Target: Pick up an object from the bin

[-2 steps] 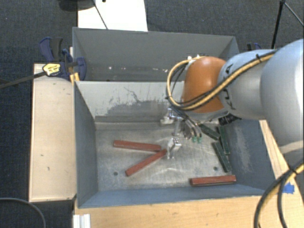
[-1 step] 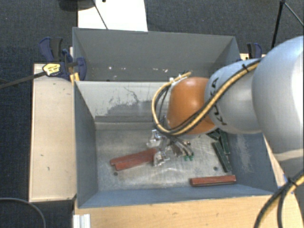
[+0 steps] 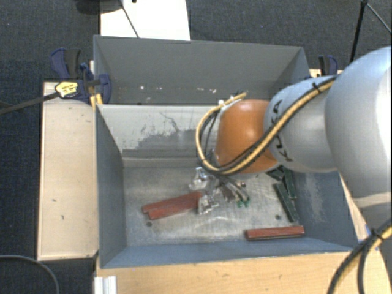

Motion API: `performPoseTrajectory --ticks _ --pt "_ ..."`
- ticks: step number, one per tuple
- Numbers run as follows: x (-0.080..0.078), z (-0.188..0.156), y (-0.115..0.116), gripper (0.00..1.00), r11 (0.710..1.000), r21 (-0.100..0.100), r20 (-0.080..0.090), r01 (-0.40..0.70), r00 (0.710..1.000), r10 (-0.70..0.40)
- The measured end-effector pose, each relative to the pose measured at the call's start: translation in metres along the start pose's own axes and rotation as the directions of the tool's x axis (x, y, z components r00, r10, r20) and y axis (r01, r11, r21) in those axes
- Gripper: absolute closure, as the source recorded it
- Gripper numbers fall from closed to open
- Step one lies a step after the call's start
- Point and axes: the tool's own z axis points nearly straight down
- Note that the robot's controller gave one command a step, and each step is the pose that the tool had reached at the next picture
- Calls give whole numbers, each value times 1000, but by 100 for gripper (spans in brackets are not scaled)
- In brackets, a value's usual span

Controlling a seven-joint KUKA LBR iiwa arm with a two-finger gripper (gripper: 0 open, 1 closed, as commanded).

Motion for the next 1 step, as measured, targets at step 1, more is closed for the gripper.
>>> performPoseTrajectory --ticks 1 --pt "13 -163 -15 100 967 -5 -18 253 967 -254"
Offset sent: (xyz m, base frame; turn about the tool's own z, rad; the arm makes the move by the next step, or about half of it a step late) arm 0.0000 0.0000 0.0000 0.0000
